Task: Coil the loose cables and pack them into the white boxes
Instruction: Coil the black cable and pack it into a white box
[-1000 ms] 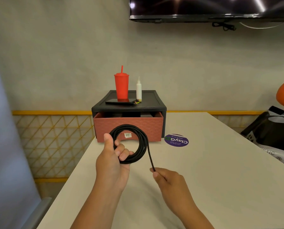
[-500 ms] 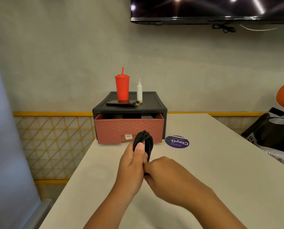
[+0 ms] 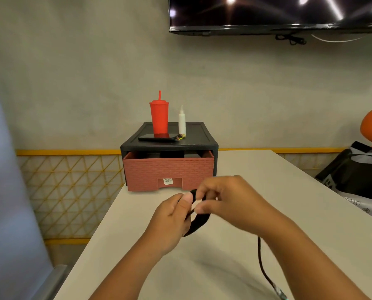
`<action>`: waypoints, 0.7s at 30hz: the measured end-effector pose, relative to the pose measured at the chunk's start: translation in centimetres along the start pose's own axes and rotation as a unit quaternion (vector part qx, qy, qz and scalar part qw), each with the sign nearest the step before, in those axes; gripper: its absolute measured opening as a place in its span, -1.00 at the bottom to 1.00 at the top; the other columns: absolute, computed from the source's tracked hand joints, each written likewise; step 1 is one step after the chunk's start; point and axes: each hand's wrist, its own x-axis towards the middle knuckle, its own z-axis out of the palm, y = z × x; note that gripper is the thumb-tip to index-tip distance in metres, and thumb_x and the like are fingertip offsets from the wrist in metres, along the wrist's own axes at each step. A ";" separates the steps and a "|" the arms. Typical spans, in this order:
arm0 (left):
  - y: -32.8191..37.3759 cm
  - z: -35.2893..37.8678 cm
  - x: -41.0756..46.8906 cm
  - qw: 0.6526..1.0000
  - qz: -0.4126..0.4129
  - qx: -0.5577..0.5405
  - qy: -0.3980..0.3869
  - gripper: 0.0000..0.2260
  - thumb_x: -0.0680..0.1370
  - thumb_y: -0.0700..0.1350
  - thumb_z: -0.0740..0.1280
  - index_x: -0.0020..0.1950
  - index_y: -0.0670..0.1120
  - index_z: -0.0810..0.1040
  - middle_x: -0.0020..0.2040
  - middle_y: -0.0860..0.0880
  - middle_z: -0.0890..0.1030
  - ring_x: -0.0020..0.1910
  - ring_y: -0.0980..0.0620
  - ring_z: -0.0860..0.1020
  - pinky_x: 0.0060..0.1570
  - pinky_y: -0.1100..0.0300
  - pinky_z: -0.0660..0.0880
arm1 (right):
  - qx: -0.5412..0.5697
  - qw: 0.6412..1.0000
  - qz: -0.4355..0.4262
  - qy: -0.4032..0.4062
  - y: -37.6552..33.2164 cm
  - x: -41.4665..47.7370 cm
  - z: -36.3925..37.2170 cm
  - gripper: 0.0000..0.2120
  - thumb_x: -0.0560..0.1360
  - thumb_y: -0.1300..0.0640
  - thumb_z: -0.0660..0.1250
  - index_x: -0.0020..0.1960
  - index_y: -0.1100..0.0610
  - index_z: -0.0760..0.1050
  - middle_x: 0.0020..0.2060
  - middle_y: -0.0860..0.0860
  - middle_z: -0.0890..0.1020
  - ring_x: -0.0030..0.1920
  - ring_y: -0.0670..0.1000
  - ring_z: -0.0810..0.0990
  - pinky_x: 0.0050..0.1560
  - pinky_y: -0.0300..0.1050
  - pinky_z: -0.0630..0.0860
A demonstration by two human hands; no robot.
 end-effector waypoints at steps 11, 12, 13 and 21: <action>-0.1 -2.1 -0.1 0.979 -0.059 -0.139 -0.138 -0.62 0.14 0.30 0.52 -0.37 0.03 0.54 -0.55 0.12 0.25 -0.56 0.14 0.20 -0.26 0.20 0.31 | -0.256 0.955 0.041 0.147 7.8 1.6 -3.8 -0.75 0.56 0.15 0.23 0.19 0.12 0.56 0.02 0.12 0.64 0.03 0.14 0.53 0.00 -0.07 0.40; 0.2 -2.0 -0.1 0.979 -0.059 -0.136 -0.140 -0.71 0.15 0.18 0.57 -0.40 0.06 0.54 -0.55 0.11 0.26 -0.57 0.15 0.21 -0.26 0.20 0.30 | -0.259 0.950 0.062 0.160 8.3 1.6 -3.6 -0.74 0.57 0.15 0.22 0.20 0.14 0.56 0.04 0.12 0.63 0.04 0.14 0.52 -0.02 -0.09 0.39; 0.3 -1.9 -0.1 0.980 -0.066 -0.139 -0.130 -0.78 0.22 0.03 0.55 -0.41 0.04 0.52 -0.56 0.11 0.26 -0.57 0.14 0.20 -0.25 0.18 0.30 | -0.255 0.947 0.089 0.173 8.5 1.6 -3.4 -0.74 0.57 0.15 0.21 0.21 0.15 0.55 0.05 0.13 0.62 0.02 0.12 0.52 -0.07 -0.13 0.37; 0.5 -1.1 0.5 0.966 -0.122 -0.212 -0.083 -0.75 0.42 0.02 0.25 -0.28 -0.11 0.28 -0.59 0.06 0.17 -0.58 0.11 0.18 -0.27 0.18 0.38 | 0.373 0.881 0.221 0.189 5.5 1.5 -0.5 -0.79 0.60 0.18 0.15 -0.09 0.11 0.55 -0.28 0.06 0.58 -0.24 -0.01 0.58 -0.26 -0.25 0.50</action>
